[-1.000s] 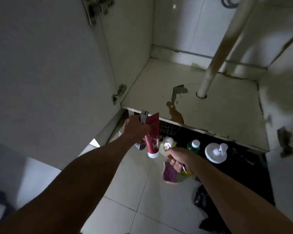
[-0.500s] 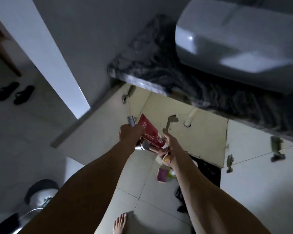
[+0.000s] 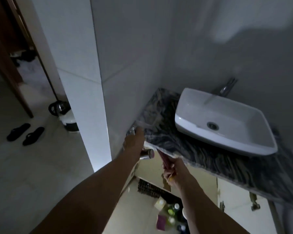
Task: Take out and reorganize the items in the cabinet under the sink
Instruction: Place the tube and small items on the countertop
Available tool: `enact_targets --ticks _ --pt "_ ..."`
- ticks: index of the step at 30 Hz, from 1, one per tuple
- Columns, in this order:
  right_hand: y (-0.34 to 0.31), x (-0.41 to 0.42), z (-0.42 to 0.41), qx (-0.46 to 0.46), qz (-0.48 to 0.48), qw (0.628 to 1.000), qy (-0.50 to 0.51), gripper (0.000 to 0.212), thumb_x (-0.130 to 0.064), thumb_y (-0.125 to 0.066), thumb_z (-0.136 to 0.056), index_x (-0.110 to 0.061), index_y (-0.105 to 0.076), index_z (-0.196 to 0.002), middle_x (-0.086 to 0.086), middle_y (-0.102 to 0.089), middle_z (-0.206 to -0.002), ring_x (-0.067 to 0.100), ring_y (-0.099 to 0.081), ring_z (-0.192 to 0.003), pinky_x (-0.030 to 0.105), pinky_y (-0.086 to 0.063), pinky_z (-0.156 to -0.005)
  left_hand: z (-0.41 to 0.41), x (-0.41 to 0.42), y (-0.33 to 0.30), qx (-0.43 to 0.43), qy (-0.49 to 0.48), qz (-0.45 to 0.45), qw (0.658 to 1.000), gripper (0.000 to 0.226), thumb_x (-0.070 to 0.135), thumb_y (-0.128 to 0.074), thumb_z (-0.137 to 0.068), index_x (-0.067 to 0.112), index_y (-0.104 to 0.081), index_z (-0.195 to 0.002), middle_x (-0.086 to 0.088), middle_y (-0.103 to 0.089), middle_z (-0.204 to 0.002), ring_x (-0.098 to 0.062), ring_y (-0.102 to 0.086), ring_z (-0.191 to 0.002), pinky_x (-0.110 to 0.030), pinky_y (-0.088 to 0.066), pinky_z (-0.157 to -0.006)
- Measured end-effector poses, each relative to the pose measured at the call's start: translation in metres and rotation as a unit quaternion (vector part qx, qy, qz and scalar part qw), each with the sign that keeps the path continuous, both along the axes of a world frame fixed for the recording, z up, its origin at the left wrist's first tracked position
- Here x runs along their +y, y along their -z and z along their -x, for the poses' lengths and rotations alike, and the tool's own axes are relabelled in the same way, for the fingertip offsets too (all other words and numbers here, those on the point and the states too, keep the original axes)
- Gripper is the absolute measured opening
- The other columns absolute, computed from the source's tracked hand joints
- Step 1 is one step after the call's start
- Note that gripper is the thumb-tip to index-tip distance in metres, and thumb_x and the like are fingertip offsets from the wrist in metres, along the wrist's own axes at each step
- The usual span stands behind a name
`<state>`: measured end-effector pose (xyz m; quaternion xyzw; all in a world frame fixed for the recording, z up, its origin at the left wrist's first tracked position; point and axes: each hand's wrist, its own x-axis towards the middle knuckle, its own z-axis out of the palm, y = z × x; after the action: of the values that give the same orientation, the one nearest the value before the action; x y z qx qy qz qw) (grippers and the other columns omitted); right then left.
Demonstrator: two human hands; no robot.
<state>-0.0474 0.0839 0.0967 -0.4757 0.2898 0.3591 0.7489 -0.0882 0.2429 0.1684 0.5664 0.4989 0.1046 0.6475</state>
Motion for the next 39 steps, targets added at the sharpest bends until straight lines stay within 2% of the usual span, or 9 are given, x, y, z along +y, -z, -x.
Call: enact_targets --ticks 5,9,14,18,22,25,28,36,39 --pt "-0.059 0.012 -0.015 -0.084 0.113 0.982 -0.122 0.032 -0.019 -0.056 -0.095 -0.015 -0.046 -0.065 0.002 -0.039 -0.048 0.008 -0.029 -0.028 0.011 -0.019 -0.033 -0.021 0.046 -0.037 -0.054 0.027 0.125 0.990 0.035 0.033 -0.044 -0.095 0.001 -0.058 -0.099 -0.014 -0.060 -0.082 -0.028 -0.060 -0.068 -0.036 -0.054 -0.072" --pt "-0.094 0.029 -0.031 -0.154 0.210 0.943 -0.206 0.026 -0.023 -0.068 -0.090 -0.012 -0.054 -0.070 0.000 -0.046 -0.039 0.010 -0.038 -0.027 0.016 -0.026 -0.033 -0.038 0.060 -0.038 -0.053 0.021 0.036 0.998 0.047 0.038 -0.056 -0.092 -0.001 -0.061 -0.116 -0.017 -0.067 -0.104 -0.035 -0.067 -0.097 -0.038 -0.055 -0.086" --pt "-0.111 0.049 -0.065 -0.204 0.230 0.925 -0.224 0.030 -0.018 -0.079 -0.083 -0.003 -0.060 -0.101 0.014 -0.073 -0.080 0.020 -0.070 -0.059 0.025 -0.054 -0.050 -0.069 0.068 -0.031 -0.074 0.002 -0.003 0.997 0.041 0.030 -0.073 -0.085 -0.006 -0.064 -0.103 -0.026 -0.069 -0.101 -0.031 -0.065 -0.076 -0.028 -0.050 -0.055" --pt "-0.106 0.071 -0.097 -0.227 0.218 0.916 -0.248 0.044 -0.020 -0.078 -0.082 -0.001 -0.058 -0.117 0.016 -0.074 -0.094 0.028 -0.074 -0.079 0.032 -0.059 -0.064 -0.093 0.072 -0.028 -0.071 0.008 -0.054 0.996 0.021 0.011 -0.080 -0.078 -0.001 -0.065 -0.069 -0.013 -0.066 -0.073 -0.022 -0.061 -0.067 -0.025 -0.046 -0.060" --pt "-0.095 0.101 -0.141 -0.256 0.235 0.898 -0.271 0.025 -0.014 -0.074 -0.079 -0.008 -0.058 -0.098 0.011 -0.067 -0.070 0.019 -0.059 -0.054 0.027 -0.045 -0.051 -0.125 0.081 -0.019 -0.050 0.020 -0.148 0.987 0.023 0.017 -0.083 -0.075 -0.002 -0.070 -0.069 -0.003 -0.061 -0.060 -0.018 -0.056 -0.059 -0.021 -0.041 -0.050" --pt "-0.078 0.124 -0.168 -0.295 0.274 0.870 -0.284 0.029 -0.017 -0.065 -0.080 -0.029 -0.059 -0.106 -0.002 -0.050 -0.043 0.013 -0.037 -0.036 0.022 -0.028 -0.040 -0.152 0.084 -0.008 -0.054 0.012 -0.189 0.980 0.009 0.015 -0.080 -0.077 0.008 -0.075 -0.080 -0.002 -0.064 -0.074 -0.016 -0.059 -0.074 -0.027 -0.048 -0.068" --pt "-0.053 0.140 -0.191 -0.343 0.347 0.813 -0.318 0.047 -0.024 -0.053 -0.077 -0.020 -0.066 -0.122 0.001 -0.054 -0.057 0.016 -0.045 -0.042 0.029 -0.038 -0.047 -0.178 0.084 0.016 -0.057 0.022 -0.228 0.972 0.006 0.011 -0.077 -0.081 0.015 -0.075 -0.085 -0.001 -0.067 -0.079 -0.012 -0.059 -0.079 -0.023 -0.043 -0.071" --pt "-0.020 0.152 -0.216 -0.234 0.306 0.891 -0.241 0.025 -0.023 -0.062 -0.075 -0.002 -0.068 -0.088 0.005 -0.053 -0.051 0.015 -0.040 -0.034 0.024 -0.031 -0.039 -0.198 0.099 0.059 -0.016 0.162 -0.296 0.941 0.024 0.025 -0.074 -0.084 0.021 -0.077 -0.107 -0.002 -0.076 -0.098 -0.017 -0.069 -0.090 -0.022 -0.049 -0.073" --pt "-0.025 0.157 -0.226 -0.217 0.327 0.887 -0.244 0.043 -0.058 -0.065 -0.074 -0.016 -0.062 -0.084 0.004 -0.058 -0.056 0.016 -0.045 -0.040 0.023 -0.033 -0.040 -0.195 0.103 0.065 0.010 0.239 -0.354 0.904 0.032 0.046 -0.062 -0.084 0.020 -0.074 -0.097 -0.001 -0.074 -0.086 -0.017 -0.069 -0.079 -0.031 -0.055 -0.067"
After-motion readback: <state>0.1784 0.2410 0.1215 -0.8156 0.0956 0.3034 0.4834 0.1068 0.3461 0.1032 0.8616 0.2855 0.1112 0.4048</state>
